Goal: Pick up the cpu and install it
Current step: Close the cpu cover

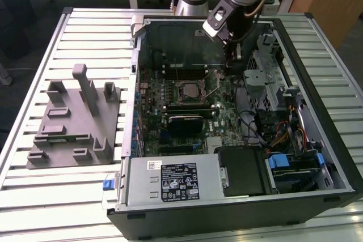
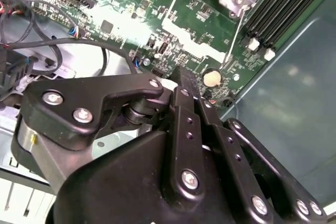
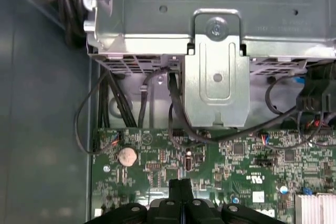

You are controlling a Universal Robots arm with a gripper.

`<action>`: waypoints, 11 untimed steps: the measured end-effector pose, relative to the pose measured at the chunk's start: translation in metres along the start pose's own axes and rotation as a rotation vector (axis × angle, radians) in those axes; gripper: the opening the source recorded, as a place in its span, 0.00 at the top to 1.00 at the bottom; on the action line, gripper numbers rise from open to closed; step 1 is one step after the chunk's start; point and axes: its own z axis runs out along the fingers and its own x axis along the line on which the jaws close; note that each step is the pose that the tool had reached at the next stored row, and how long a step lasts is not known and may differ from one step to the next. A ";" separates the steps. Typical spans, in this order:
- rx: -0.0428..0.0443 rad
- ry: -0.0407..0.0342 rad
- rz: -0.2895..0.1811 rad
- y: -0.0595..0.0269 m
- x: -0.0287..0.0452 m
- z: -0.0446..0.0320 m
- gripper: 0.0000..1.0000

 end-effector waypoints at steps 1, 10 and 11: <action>0.0001 0.0000 0.000 0.0007 0.0000 0.0013 0.89; 0.0003 0.0000 0.001 0.0030 0.0002 0.0173 0.89; 0.0003 0.0001 0.001 0.0030 0.0002 0.0191 0.89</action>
